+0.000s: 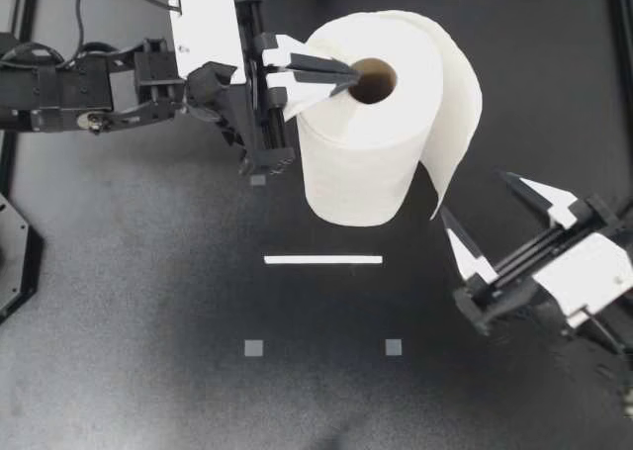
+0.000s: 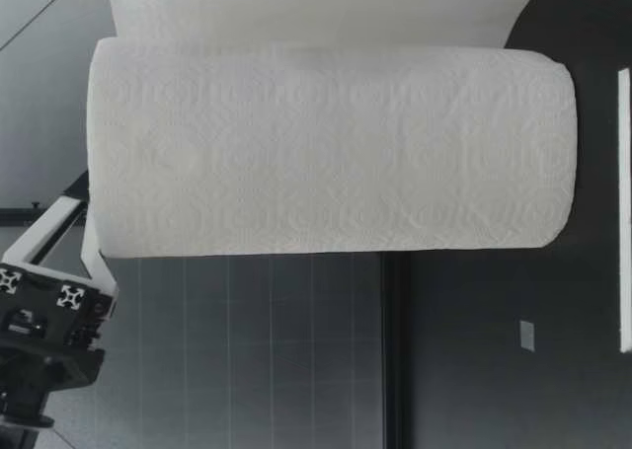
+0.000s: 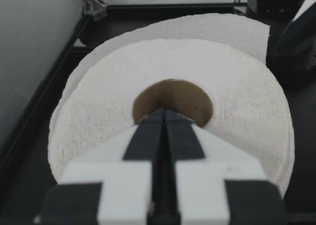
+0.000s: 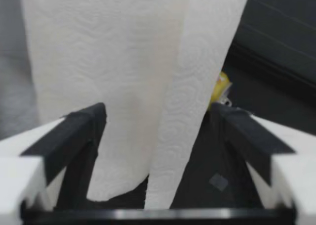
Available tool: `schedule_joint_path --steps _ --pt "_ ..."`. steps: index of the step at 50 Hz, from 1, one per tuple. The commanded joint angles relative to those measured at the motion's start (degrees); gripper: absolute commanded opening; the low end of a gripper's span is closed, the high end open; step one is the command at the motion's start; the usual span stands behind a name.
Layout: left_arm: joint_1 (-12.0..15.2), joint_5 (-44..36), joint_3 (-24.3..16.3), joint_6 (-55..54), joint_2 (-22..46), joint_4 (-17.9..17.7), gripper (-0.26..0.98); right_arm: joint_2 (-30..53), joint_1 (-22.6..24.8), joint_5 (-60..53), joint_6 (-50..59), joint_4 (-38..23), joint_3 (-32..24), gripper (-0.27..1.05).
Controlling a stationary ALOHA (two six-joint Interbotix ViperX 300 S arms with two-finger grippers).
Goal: Pick up a piece of paper towel and place it on the spilled liquid.
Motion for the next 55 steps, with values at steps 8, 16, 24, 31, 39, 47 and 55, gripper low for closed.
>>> schedule_joint_path --steps 8,16,24,31,39,47,55 --pt "0.26 0.18 -0.62 -0.18 -0.26 -0.09 0.11 1.49 -4.48 0.70 1.41 -0.35 -2.29 0.81" --pt "0.26 0.18 -0.62 -0.26 -0.26 -0.09 0.11 1.49 -7.21 0.88 1.41 -0.44 -2.46 0.81" --pt "0.26 0.18 -0.53 -0.26 -0.18 -0.09 0.11 1.58 -9.76 1.93 1.41 -0.62 -2.99 0.81" --pt "0.26 0.18 -0.44 -0.26 -0.18 -0.18 0.11 1.58 -11.43 1.93 1.41 -1.49 -3.08 0.81" --pt "0.26 0.18 -0.44 -0.35 -0.09 -0.18 0.11 1.58 -13.80 2.11 1.32 -1.58 -3.08 0.81" --pt "0.26 0.18 -0.26 -0.35 -0.09 -0.18 0.11 1.67 -15.56 2.11 1.32 -2.11 -3.08 0.80" --pt "0.26 0.18 0.00 -0.35 0.09 -0.18 0.11 1.67 -16.35 2.11 1.32 -3.96 -3.08 0.79"
